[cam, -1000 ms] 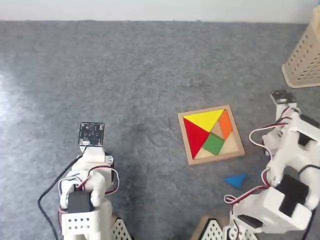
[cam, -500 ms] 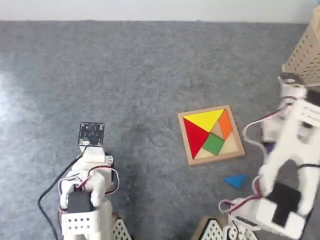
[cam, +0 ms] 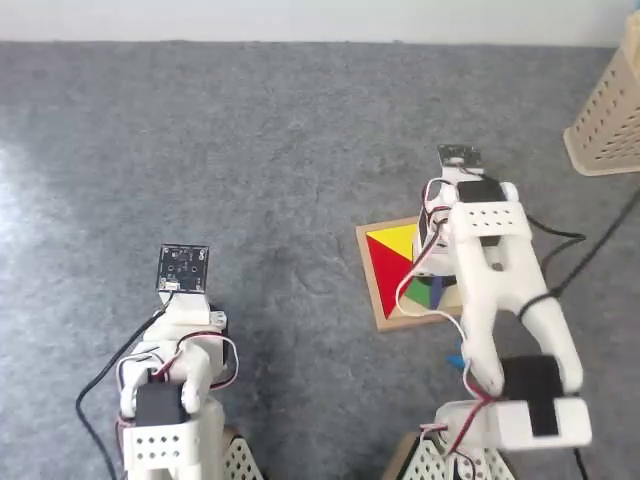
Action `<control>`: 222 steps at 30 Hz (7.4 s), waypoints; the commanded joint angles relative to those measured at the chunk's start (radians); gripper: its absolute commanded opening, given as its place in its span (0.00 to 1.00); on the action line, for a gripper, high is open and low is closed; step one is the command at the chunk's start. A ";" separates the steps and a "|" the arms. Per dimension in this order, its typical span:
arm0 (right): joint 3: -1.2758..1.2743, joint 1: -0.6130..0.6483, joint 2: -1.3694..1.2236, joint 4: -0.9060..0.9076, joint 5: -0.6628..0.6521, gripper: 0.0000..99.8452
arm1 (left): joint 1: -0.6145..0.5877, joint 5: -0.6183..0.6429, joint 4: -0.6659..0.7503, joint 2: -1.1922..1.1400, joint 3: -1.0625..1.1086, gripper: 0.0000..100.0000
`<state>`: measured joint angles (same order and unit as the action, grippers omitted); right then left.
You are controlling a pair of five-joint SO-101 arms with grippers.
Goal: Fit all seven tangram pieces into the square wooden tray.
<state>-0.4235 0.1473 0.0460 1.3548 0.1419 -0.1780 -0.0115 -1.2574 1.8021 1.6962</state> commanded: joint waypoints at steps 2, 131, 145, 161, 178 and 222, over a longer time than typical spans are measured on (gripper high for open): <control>0.046 -0.001 -0.061 -0.048 0.138 0.01 | 0.000 0.006 -0.005 0.017 -0.012 0.01; -0.428 -0.124 -0.019 -0.157 -1.097 0.17 | 0.000 0.006 -0.005 0.017 -0.012 0.01; -0.272 -0.507 -0.019 -0.150 -1.134 0.01 | 0.000 0.006 -0.005 0.017 -0.012 0.01; -0.411 -0.214 0.174 0.157 -1.453 0.12 | 0.000 0.006 -0.005 0.017 -0.012 0.01; -0.420 -0.154 -0.061 -0.018 -1.399 0.05 | 0.000 0.006 -0.005 0.017 -0.012 0.01; -0.377 -0.383 0.329 0.038 -1.155 0.07 | 0.000 0.006 -0.005 0.017 -0.012 0.01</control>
<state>-0.7718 -0.2486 0.2547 1.4039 -0.9843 -0.1780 -0.0115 -1.2574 1.8021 1.6962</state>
